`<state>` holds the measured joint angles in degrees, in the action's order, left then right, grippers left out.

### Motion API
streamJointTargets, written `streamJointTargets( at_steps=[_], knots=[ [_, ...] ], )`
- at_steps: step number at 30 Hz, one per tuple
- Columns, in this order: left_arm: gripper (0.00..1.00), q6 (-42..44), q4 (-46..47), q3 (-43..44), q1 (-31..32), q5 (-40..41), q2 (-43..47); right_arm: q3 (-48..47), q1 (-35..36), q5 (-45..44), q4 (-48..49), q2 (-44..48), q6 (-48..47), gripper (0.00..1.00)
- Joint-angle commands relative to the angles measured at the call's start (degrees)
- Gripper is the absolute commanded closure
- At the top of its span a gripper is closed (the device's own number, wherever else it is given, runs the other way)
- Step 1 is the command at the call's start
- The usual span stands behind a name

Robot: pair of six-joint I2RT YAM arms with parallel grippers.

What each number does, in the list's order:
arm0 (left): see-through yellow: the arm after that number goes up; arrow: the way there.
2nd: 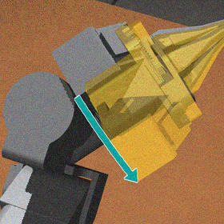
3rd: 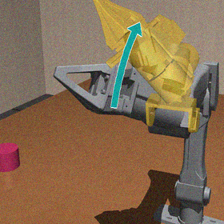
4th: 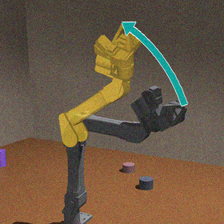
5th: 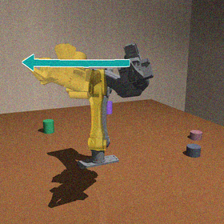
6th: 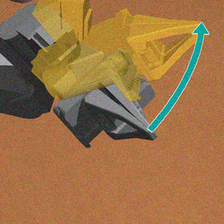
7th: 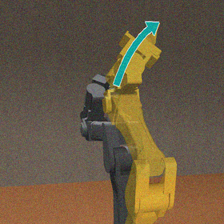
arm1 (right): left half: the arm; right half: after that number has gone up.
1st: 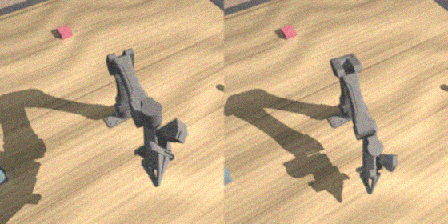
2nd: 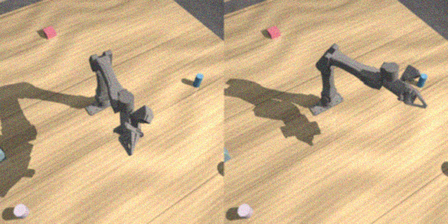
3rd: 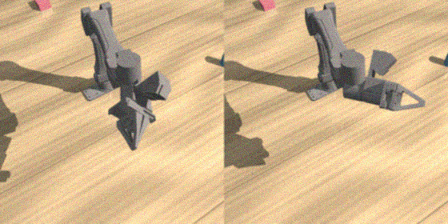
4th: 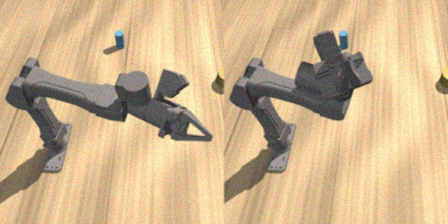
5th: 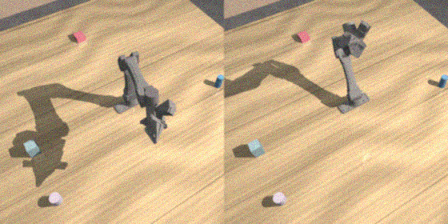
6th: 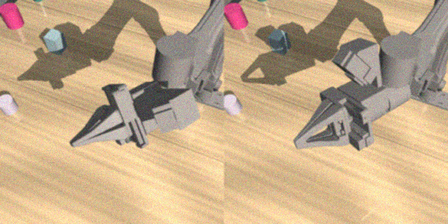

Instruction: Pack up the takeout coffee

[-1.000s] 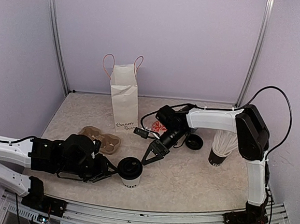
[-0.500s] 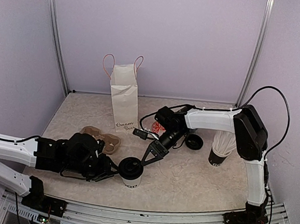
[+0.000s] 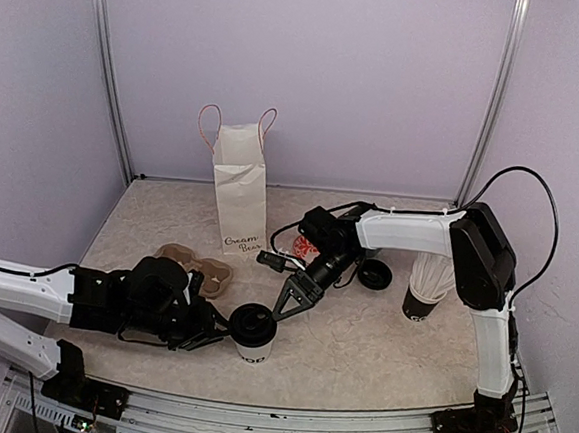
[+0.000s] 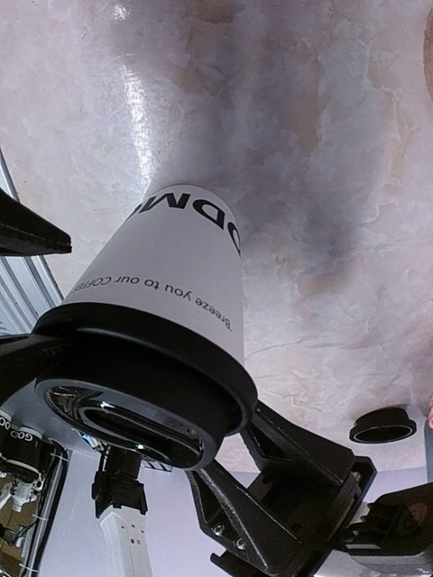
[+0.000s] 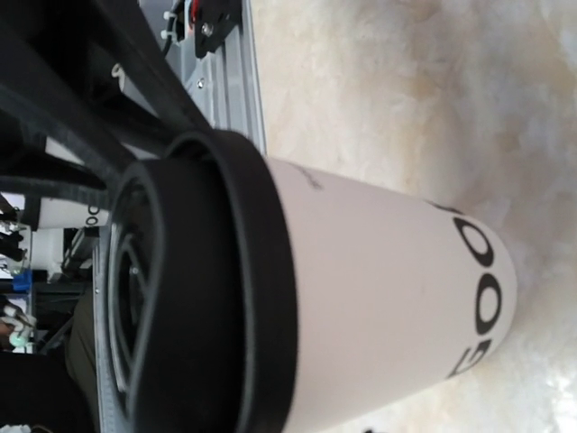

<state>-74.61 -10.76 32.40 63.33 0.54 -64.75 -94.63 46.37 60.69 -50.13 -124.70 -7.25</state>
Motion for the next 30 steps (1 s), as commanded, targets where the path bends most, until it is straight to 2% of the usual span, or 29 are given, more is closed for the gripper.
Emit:
streamJointTargets(
  at_steps=[1,7,11,15,23,28,30],
  knots=[
    [0.71,1.8,-9.8,-2.4,-0.4,-0.2,-4.2,3.1,1.2,-17.9,1.7,-4.8,0.6,0.67],
    [0.71,5.1,-9.6,1.5,-0.4,1.4,-4.9,1.4,0.7,-12.7,1.1,0.0,-3.5,0.65],
    [0.70,9.4,-11.6,8.0,-0.1,4.6,-6.7,1.2,-0.4,-8.9,1.0,5.9,-6.3,0.60],
    [0.66,11.4,-14.0,12.8,0.1,6.3,-8.1,1.1,-0.7,-8.8,0.6,9.2,-8.1,0.52],
    [0.43,17.6,-19.2,24.4,1.8,13.0,-8.9,1.7,-1.5,-11.7,-0.9,13.5,-13.6,0.46],
    [0.30,28.3,-21.6,31.0,-0.2,22.5,-9.2,4.2,-1.5,-16.3,3.3,20.1,-21.5,0.38],
    [0.21,32.0,-21.3,32.9,-1.5,29.3,-8.8,5.0,-1.0,-17.8,4.8,21.9,-24.0,0.33]
  ],
)
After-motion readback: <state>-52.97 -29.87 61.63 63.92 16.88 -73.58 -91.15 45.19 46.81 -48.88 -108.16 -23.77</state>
